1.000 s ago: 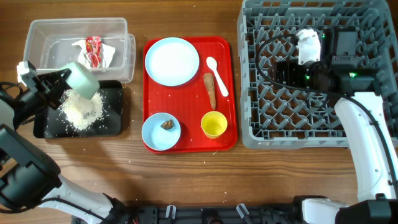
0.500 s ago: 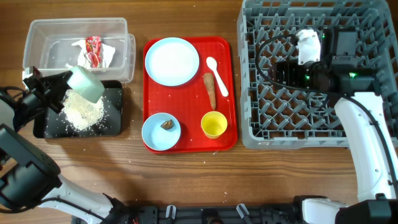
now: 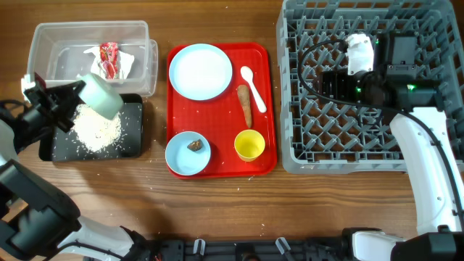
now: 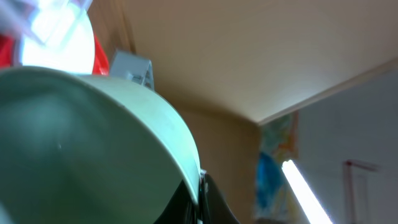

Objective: Sort waste into correct bins and load items into the dishwasher rack
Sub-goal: 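Tip the green bowl over the black tray to pour out rice, then set the empty green bowl back on the red tray, then grasp the blue bowl and carry it over the black tray, then tip the blue bowl to dump the brown scrap onto the tray, then set the empty blue bowl back on the red tray, then grasp the yellow cup with left gripper and lift toward right gripper, then grasp the yellow cup with right gripper and release the left, then lower the yellow cup into the dish rack and open right gripper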

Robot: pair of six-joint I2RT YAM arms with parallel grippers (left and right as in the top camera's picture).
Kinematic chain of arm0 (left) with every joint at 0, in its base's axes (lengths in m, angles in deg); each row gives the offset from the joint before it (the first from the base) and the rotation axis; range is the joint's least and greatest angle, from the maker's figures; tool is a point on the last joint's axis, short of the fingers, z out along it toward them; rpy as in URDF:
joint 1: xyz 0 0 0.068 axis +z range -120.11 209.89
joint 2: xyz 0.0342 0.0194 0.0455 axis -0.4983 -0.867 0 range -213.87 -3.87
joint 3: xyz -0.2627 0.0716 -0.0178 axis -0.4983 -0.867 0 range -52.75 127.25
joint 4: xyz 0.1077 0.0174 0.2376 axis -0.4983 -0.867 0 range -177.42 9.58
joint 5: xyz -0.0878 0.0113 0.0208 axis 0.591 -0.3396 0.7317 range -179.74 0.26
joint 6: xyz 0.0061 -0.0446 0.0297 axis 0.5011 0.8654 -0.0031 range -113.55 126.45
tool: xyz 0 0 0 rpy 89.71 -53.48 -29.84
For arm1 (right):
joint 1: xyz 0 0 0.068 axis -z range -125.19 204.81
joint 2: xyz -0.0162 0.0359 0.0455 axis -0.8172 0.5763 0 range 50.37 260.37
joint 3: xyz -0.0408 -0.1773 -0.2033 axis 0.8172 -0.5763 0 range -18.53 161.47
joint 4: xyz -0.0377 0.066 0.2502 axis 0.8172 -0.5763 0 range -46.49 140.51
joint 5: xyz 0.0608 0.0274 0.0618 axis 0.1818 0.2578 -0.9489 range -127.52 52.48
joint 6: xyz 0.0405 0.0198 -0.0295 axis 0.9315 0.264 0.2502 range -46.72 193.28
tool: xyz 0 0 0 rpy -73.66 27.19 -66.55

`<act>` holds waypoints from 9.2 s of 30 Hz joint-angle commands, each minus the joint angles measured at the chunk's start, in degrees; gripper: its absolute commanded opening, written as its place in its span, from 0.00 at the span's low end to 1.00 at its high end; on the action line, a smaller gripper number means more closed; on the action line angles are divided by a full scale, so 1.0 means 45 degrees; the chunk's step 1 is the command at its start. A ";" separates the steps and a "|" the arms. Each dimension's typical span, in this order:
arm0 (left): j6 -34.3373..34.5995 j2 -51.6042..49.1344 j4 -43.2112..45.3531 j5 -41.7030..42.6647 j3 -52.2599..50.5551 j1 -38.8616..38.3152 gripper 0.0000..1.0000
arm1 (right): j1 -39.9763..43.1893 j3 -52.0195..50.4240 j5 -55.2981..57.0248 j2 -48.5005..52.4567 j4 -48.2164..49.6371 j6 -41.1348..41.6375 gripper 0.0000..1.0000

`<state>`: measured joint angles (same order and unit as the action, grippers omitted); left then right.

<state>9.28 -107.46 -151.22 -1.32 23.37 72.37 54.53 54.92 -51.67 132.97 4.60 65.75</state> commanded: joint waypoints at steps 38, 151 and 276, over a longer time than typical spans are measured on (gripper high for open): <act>0.4099 0.0437 0.2929 -2.0852 0.2006 -1.6330 0.61 | 0.0005 0.0233 -0.0262 0.0102 0.0282 0.0379 1.00; -0.0976 0.1166 -0.0364 -1.0190 0.0301 -0.8636 0.04 | 0.0005 0.0233 -0.0306 0.0102 0.0350 0.1146 1.00; 0.3084 0.1141 0.3570 -1.8491 0.1753 -1.1162 0.40 | -0.2118 0.3152 0.2793 0.2025 -0.7062 0.5022 0.49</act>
<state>23.64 -103.28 -134.98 -82.50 30.63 22.34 45.35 68.25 -40.31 140.40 -25.34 87.92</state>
